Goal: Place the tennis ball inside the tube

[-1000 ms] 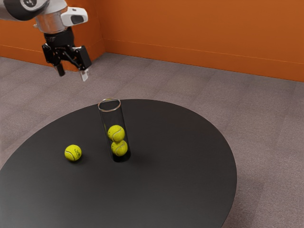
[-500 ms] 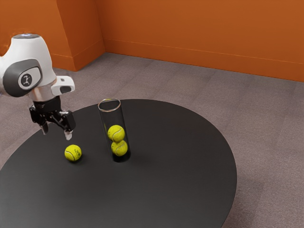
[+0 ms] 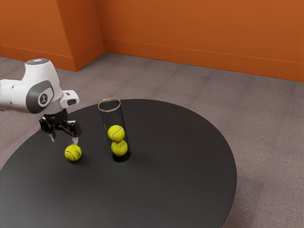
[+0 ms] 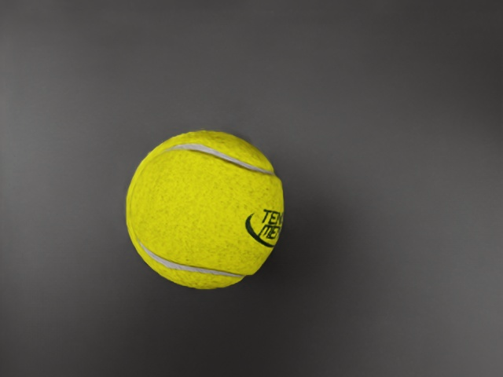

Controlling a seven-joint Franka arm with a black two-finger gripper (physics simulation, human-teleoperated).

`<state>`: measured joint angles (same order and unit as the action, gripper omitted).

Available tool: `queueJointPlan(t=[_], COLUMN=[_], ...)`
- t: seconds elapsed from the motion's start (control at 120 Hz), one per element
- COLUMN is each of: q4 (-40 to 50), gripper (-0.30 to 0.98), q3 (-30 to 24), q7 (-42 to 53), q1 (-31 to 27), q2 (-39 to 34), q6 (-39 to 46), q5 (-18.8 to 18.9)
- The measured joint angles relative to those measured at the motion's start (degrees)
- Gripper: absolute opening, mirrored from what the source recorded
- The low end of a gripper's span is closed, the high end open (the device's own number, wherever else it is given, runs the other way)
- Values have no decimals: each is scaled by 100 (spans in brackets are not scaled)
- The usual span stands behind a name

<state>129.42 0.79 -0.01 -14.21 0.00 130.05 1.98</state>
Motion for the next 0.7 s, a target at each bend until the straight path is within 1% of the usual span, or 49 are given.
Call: queueJointPlan(t=[0.192,0.283,0.7], q4=[-532,-649,-843], gripper=[69,69,69], q3=[-8,-14,-26], q7=[174,237,429], q1=[-100,-145,-250], q2=[893,1173,1811], q6=[373,467,672], q5=[0,-26,-57])
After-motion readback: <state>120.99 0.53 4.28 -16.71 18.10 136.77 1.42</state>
